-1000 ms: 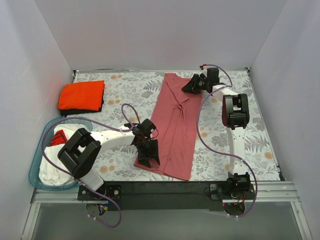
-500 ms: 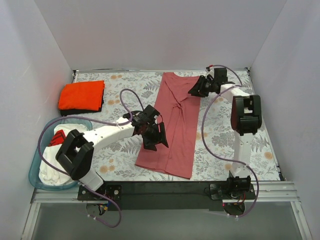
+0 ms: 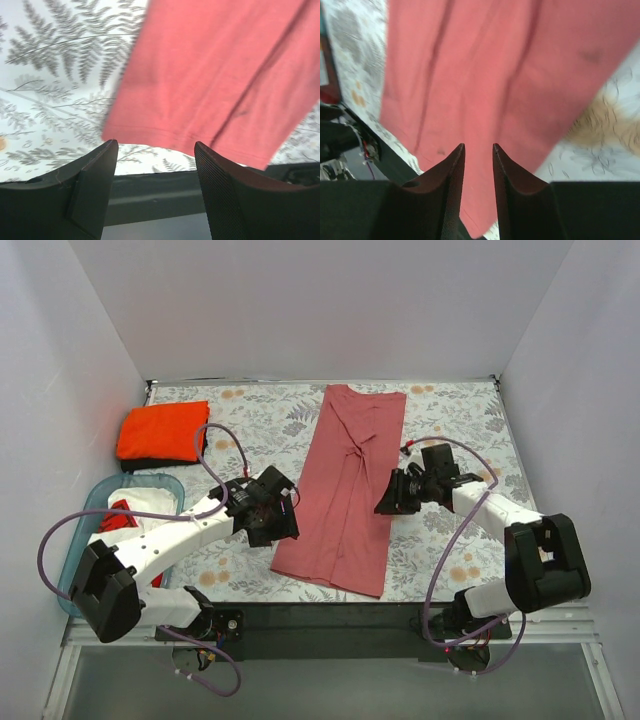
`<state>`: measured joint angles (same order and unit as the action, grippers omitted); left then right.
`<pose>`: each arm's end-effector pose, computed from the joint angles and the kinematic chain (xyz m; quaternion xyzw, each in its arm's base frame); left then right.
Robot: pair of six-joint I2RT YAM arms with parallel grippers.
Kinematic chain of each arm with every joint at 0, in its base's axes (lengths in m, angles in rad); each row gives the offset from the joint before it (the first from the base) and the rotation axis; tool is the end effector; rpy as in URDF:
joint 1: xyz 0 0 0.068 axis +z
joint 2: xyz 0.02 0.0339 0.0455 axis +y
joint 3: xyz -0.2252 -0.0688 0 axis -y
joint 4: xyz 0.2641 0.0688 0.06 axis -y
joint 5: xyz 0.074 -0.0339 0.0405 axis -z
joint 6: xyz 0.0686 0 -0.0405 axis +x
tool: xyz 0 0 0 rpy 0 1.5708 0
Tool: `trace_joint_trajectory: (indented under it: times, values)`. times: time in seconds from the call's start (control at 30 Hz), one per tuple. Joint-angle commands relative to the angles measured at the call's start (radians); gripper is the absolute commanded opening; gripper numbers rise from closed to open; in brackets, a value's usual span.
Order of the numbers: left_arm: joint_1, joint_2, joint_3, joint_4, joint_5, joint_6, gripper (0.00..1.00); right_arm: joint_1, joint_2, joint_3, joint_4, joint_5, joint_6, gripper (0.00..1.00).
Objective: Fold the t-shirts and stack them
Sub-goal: Fold the tshirt
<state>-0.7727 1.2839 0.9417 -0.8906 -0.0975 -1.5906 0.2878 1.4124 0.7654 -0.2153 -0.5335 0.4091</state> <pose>0.1997 -0.1854 0.1632 -0.3990 0.9001 -0.1372 0.1082 0.2950 0.1237 0.1235 -0.0364 0.9086 0.3466 0.2301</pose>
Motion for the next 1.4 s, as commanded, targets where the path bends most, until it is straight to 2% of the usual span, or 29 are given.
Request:
trace_joint_trajectory:
  times: [0.0, 0.33, 0.47, 0.6, 0.7, 0.83, 0.9, 0.97, 1.03, 1.17, 1.37]
  values:
    - [-0.004, -0.044, -0.026, -0.033, -0.085, -0.026, 0.61, -0.006, 0.006, -0.038, -0.004, 0.055, -0.053, 0.34]
    - [-0.004, -0.055, -0.073, -0.001, -0.068, -0.063, 0.62, -0.045, 0.212, -0.032, 0.01, 0.177, -0.144, 0.33]
    - [-0.004, -0.054, -0.083, -0.007, -0.045, -0.062, 0.62, -0.114, 0.223, -0.014, 0.007, 0.222, -0.151, 0.33]
    - [-0.004, -0.041, -0.096, -0.004, -0.018, -0.069, 0.62, -0.139, 0.204, 0.032, -0.019, 0.204, -0.18, 0.33]
    - [-0.004, -0.023, -0.107, -0.005, 0.016, -0.075, 0.62, -0.137, 0.156, 0.058, -0.067, 0.164, -0.184, 0.36]
    - [-0.004, -0.015, -0.112, 0.005, 0.059, -0.088, 0.62, -0.119, -0.005, 0.029, -0.157, 0.179, -0.171, 0.4]
    - [-0.008, -0.012, -0.112, 0.019, 0.077, -0.091, 0.62, -0.11, -0.056, 0.006, -0.248, 0.2, -0.164, 0.45]
    - [-0.016, -0.006, -0.11, 0.024, 0.09, -0.091, 0.61, -0.095, -0.111, -0.014, -0.371, 0.227, -0.162, 0.45]
    - [-0.022, 0.014, -0.103, 0.025, 0.088, -0.091, 0.61, -0.075, -0.171, -0.047, -0.424, 0.271, -0.151, 0.46]
    - [-0.028, 0.051, -0.109, 0.039, 0.09, -0.088, 0.61, -0.068, -0.265, -0.152, -0.458, 0.25, -0.112, 0.47]
    - [-0.037, 0.103, -0.093, 0.076, 0.097, -0.063, 0.61, -0.036, -0.283, -0.23, -0.483, 0.228, -0.073, 0.46]
